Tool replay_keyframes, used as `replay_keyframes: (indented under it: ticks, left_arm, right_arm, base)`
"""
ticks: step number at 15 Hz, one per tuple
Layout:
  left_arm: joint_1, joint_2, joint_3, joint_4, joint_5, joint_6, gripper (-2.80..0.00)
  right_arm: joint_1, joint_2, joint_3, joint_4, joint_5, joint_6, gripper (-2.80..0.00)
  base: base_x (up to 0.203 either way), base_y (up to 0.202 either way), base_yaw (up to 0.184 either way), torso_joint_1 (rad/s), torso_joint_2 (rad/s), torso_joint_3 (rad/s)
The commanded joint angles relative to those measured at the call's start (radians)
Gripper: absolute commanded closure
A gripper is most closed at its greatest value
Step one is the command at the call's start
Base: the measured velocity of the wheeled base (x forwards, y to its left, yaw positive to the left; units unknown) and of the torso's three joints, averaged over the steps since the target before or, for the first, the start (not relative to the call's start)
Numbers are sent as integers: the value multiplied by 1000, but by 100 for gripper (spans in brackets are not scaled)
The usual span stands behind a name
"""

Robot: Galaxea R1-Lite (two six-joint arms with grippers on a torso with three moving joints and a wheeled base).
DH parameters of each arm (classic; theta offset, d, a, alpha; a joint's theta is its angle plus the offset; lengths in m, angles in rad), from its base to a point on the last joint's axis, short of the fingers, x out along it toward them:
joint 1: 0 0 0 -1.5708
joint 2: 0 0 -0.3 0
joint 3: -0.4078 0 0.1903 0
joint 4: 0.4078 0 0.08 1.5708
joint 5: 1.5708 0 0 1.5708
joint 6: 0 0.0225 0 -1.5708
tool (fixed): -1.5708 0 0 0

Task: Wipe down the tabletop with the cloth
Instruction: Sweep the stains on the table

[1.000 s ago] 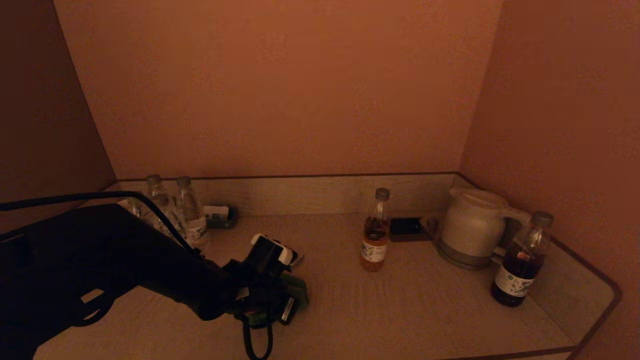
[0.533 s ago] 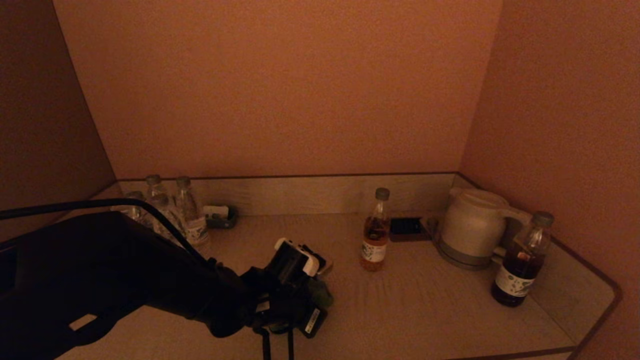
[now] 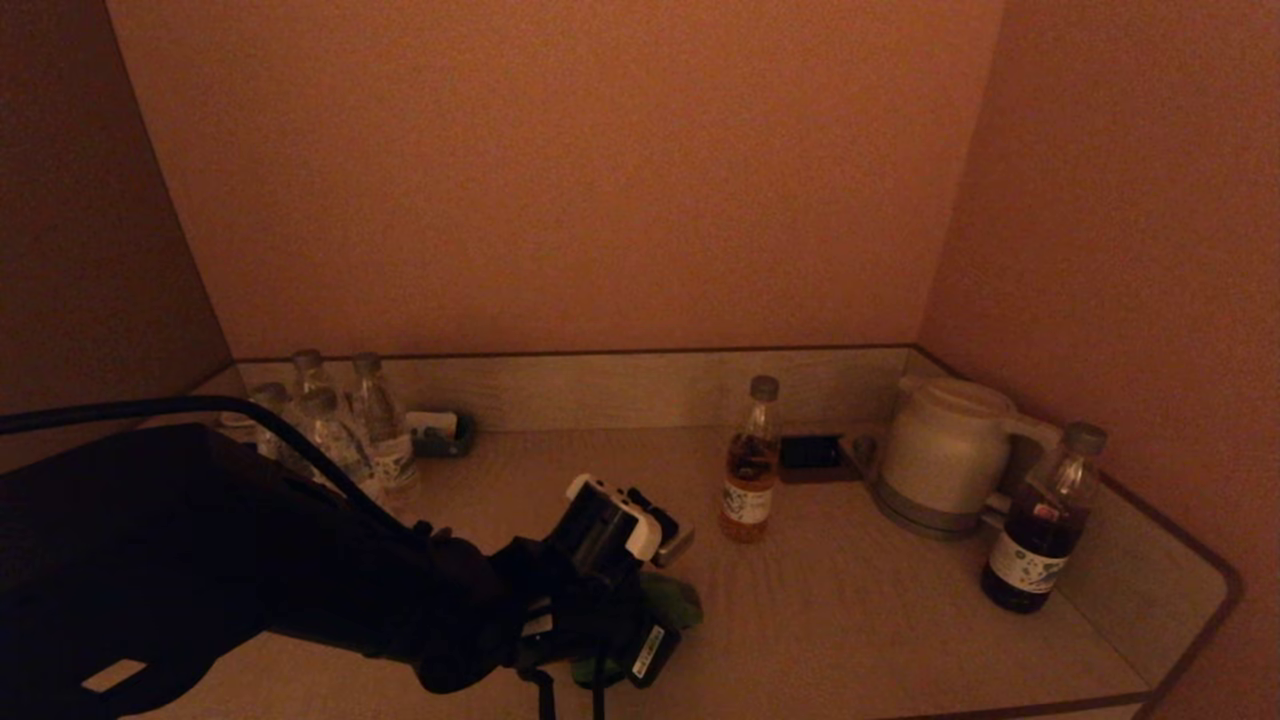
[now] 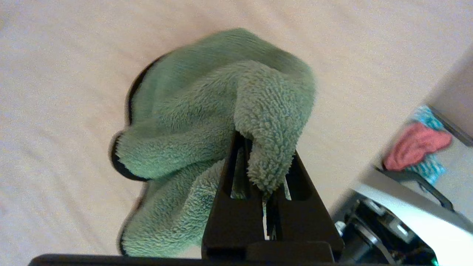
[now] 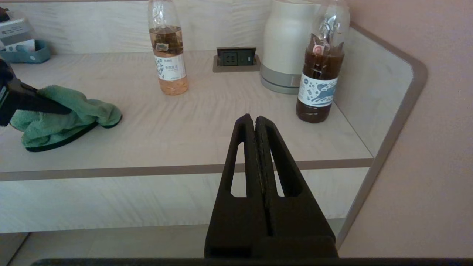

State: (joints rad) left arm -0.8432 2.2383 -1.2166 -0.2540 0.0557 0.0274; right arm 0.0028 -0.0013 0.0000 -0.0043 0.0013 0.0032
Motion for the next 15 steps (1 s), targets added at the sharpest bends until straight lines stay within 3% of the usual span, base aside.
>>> replay_keyframes:
  ticks: [1, 3, 6, 10, 15]
  left_arm:
    - [18, 20, -15, -3, 7, 0, 0]
    - [137, 94, -51, -6, 43, -1, 0]
    - [198, 129, -71, -8, 111, -4, 0]
    - [354, 128, -70, -3, 206, -30, 0]
    - [371, 112, -50, -4, 222, -37, 0]
  right_arm:
    - [0, 1, 0, 0, 0, 0, 0]
    - [0, 1, 0, 0, 0, 0, 0]
    - [0, 1, 0, 0, 0, 0, 0]
    - [0, 1, 0, 0, 0, 0, 0]
    - [0, 1, 0, 0, 0, 0, 0]
  base:
    - [0, 0, 0, 0, 0, 0]
    - [0, 0, 0, 0, 0, 0]
    - [0, 0, 0, 0, 0, 0]
    - [0, 0, 0, 0, 0, 0]
    - [0, 0, 0, 0, 0, 0]
